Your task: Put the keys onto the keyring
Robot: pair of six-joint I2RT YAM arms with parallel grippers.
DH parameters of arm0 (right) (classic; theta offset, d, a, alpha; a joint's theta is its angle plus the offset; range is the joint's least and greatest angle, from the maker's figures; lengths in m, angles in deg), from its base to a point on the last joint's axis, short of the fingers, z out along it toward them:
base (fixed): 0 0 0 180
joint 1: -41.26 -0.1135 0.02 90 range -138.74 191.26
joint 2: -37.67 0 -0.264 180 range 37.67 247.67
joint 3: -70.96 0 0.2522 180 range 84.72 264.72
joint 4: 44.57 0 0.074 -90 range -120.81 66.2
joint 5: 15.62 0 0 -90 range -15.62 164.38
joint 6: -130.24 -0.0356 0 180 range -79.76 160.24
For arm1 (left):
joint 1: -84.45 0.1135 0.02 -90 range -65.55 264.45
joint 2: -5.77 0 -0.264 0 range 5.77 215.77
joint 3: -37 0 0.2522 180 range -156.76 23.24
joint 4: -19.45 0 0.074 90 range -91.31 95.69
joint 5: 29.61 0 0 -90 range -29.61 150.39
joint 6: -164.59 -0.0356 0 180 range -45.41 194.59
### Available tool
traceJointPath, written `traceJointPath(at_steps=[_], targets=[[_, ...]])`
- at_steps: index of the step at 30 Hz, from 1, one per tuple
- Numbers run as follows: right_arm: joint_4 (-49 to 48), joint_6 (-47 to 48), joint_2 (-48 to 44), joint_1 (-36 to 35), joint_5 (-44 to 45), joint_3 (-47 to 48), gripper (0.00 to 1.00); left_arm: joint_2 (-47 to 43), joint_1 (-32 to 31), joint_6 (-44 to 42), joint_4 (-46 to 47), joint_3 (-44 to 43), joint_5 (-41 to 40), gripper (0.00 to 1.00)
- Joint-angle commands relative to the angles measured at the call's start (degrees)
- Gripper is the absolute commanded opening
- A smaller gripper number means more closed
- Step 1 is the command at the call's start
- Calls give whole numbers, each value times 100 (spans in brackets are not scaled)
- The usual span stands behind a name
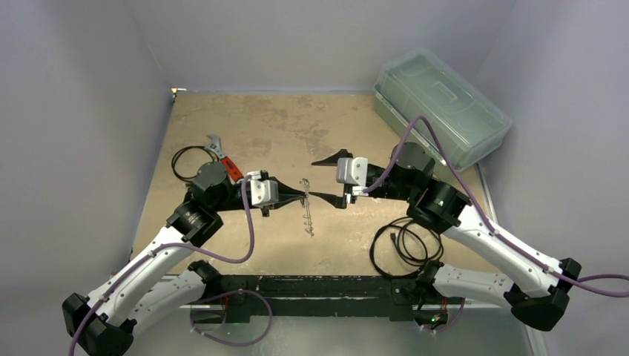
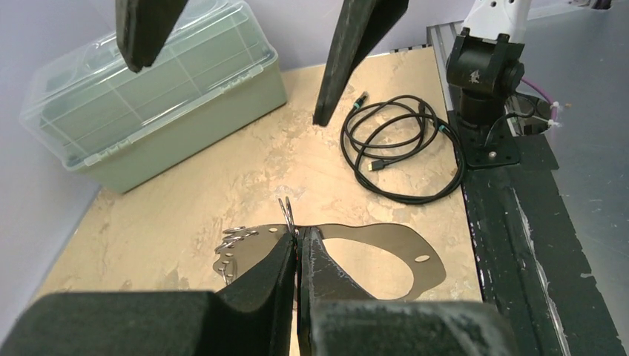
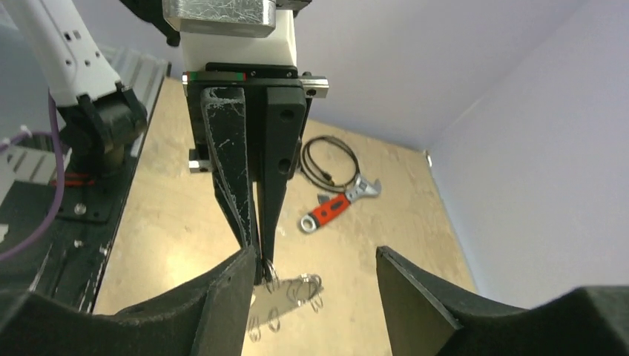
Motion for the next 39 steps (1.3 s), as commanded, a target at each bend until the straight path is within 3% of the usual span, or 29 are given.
traceJointPath(at_steps=[1, 7, 10, 15, 28, 39], targets=[[1665, 596, 317, -13, 344, 747, 63, 35, 31, -189, 18, -276, -110, 0], [2917, 870, 989, -13, 147, 1654, 58, 140, 24, -211, -70, -294, -173, 0], [3205, 1029, 1220, -13, 56, 1943, 48, 176, 25, -197, -71, -297, -158, 0], [3152, 1123, 1361, -17, -20, 2075, 38, 182, 24, -192, -71, -290, -160, 0], [2994, 1148, 1551, -39, -305, 1991, 33, 173, 24, -177, -71, -280, -177, 0], [2873, 1152, 1660, -92, -372, 1904, 23, 149, 25, -193, -71, -276, -173, 0]])
